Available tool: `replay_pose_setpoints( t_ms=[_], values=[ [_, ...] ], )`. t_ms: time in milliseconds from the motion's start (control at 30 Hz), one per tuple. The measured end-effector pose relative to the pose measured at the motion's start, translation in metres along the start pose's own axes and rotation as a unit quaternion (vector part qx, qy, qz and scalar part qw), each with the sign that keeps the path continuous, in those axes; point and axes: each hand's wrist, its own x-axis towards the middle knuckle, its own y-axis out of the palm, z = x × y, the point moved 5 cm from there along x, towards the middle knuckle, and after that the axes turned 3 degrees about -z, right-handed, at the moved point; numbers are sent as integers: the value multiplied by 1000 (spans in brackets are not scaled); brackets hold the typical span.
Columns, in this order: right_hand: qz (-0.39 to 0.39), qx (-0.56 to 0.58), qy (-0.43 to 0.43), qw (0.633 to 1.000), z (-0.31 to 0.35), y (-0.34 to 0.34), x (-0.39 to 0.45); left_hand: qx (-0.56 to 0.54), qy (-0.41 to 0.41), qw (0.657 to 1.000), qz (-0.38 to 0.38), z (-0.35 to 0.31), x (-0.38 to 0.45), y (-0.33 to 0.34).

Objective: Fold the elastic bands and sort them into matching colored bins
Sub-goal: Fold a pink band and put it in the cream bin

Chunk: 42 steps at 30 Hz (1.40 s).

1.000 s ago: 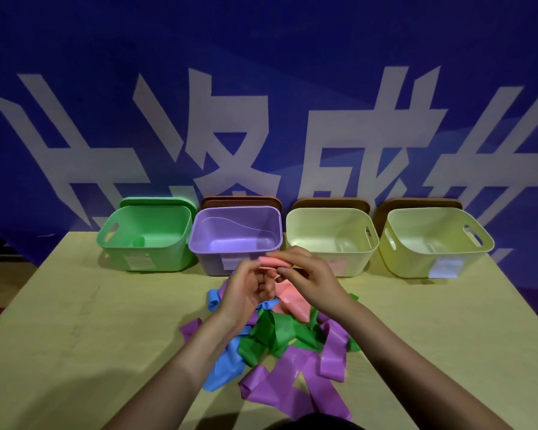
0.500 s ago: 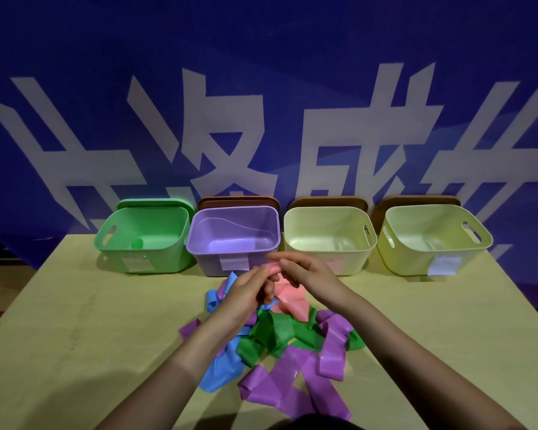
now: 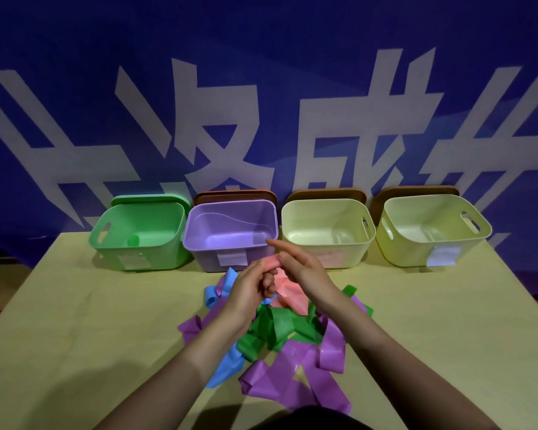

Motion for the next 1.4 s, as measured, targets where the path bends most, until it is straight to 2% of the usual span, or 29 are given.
replay_pose_setpoints(
  t_ms=[100, 167, 233, 300, 467, 600, 800, 867, 933, 1000, 1100, 1233, 1267, 1333, 1400],
  values=[
    [-43, 33, 3, 999, -3, 2, 2, -47, -16, 998, -26, 9, 8, 4],
    [-97, 134, 23, 986, -13, 3, 3, -87, -30, 995, -26, 12, 16, 11],
    [-158, 259, 65, 951, -25, 5, 5, -96, -29, 995, -27, 15, 24, 17],
    [-189, 338, 92, 917, -33, 6, 9, -50, -3, 998, -39, 16, 30, 20],
    [-114, 434, 169, 878, -43, -6, 21, 106, 47, 993, -15, 11, 48, 18],
    [-106, 411, 175, 889, -50, -20, 30, 178, 57, 982, 9, 10, 64, 23],
    [-226, 326, 128, 909, -65, -38, 66, 236, 125, 964, 5, -1, 97, 40],
    [-249, 342, 131, 897, -67, -41, 79, 228, 114, 967, -14, 0, 113, 45],
    [-234, 407, 154, 869, -71, -38, 95, 205, 79, 975, -31, 6, 131, 51],
    [-209, 437, 170, 858, -76, -38, 110, 179, 50, 981, -47, 12, 151, 56],
    [-231, 382, 170, 879, -90, -56, 130, 174, 23, 984, -37, 12, 176, 61],
    [-250, 237, 209, 915, -104, -89, 157, 316, 9, 947, 57, 4, 212, 60],
    [-248, 205, 224, 920, -106, -97, 164, 355, 11, 933, 56, 4, 222, 55],
    [-246, 110, 261, 927, -112, -112, 180, 417, 61, 907, 2, -1, 237, 43],
    [-220, -49, 286, 931, -124, -125, 197, 459, 130, 877, -59, -4, 247, 34]
  ],
)
